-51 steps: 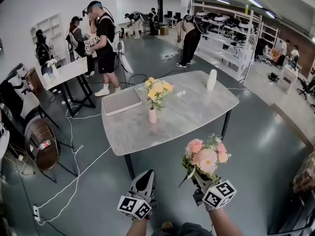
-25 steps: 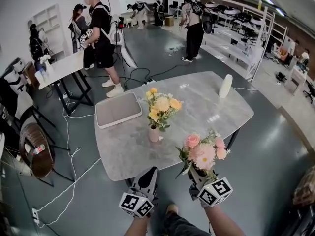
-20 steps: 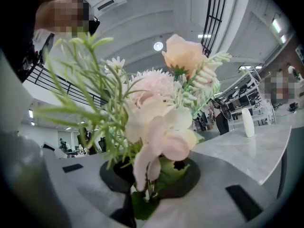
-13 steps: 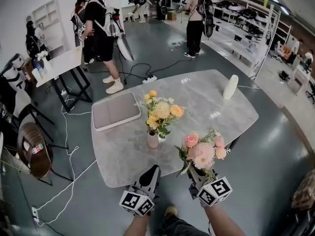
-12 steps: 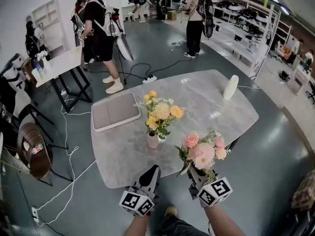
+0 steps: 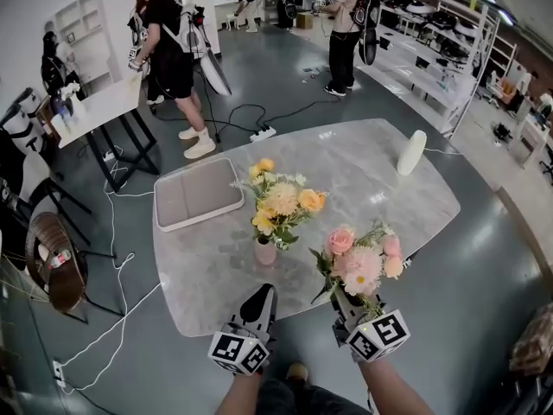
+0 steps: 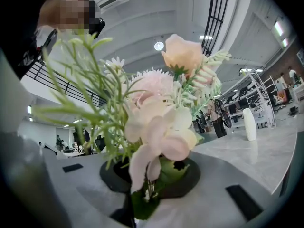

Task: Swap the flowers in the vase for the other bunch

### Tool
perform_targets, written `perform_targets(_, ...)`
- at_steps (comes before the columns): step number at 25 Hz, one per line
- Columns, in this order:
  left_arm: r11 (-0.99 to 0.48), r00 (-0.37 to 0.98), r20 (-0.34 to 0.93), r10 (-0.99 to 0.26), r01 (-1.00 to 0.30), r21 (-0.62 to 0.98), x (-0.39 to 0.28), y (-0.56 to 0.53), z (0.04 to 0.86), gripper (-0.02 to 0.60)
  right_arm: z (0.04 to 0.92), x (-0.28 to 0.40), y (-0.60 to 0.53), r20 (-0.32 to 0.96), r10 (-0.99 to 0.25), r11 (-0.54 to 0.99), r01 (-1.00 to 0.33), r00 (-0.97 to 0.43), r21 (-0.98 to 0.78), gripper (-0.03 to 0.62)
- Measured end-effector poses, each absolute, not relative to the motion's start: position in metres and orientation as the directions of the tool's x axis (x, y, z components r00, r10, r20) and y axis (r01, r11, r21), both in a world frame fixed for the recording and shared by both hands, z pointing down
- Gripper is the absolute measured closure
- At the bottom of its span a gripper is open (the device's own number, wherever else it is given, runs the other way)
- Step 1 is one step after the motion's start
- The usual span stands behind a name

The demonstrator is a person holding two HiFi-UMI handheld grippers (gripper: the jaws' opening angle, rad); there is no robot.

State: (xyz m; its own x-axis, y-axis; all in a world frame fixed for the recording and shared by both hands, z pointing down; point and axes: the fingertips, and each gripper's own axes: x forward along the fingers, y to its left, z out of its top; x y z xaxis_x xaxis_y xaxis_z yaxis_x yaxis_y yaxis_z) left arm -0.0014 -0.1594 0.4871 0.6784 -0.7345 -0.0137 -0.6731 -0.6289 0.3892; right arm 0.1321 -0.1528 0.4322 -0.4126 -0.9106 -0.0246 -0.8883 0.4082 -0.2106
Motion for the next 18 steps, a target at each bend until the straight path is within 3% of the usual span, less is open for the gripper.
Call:
perform_targets(9,-0.609,0.644,-0.010,-0.765,-0.719,0.335,-0.006,-0.188,0.492,0.560,0.428,0.127,-0.173,-0.065,-0.908,0.417,-0.886,-0.413,-0.201,0.500)
perform_targets(18,-0.605,0.629,0.016,-0.777,-0.754,0.255,-0.004,-0.231,0.500,0.434,0.436,0.129,-0.189,-0.064,-0.917,0.398,-0.900,-0.393,-0.180,0.500)
